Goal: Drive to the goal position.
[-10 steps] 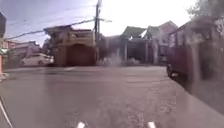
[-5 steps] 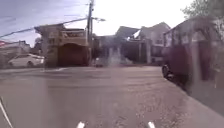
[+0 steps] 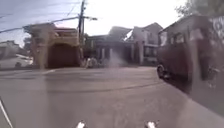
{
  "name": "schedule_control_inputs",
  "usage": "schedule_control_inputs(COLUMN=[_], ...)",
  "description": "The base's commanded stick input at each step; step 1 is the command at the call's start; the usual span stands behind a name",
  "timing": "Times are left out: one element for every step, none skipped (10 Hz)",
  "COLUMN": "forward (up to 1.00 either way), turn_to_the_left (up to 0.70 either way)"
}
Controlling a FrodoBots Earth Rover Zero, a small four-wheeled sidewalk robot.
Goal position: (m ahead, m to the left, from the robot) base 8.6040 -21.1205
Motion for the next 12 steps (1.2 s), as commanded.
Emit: schedule_control_inputs(forward=[0.70,0.70,0.70,0.70,0.70,0.70,0.70,0.70,0.70,0.70,0.70,0.70], turn_to_the_left=[0.00,0.00,0.00,0.00,-0.13,-0.28,-0.28,-0.28,-0.28,-0.28,-0.28,-0.28])
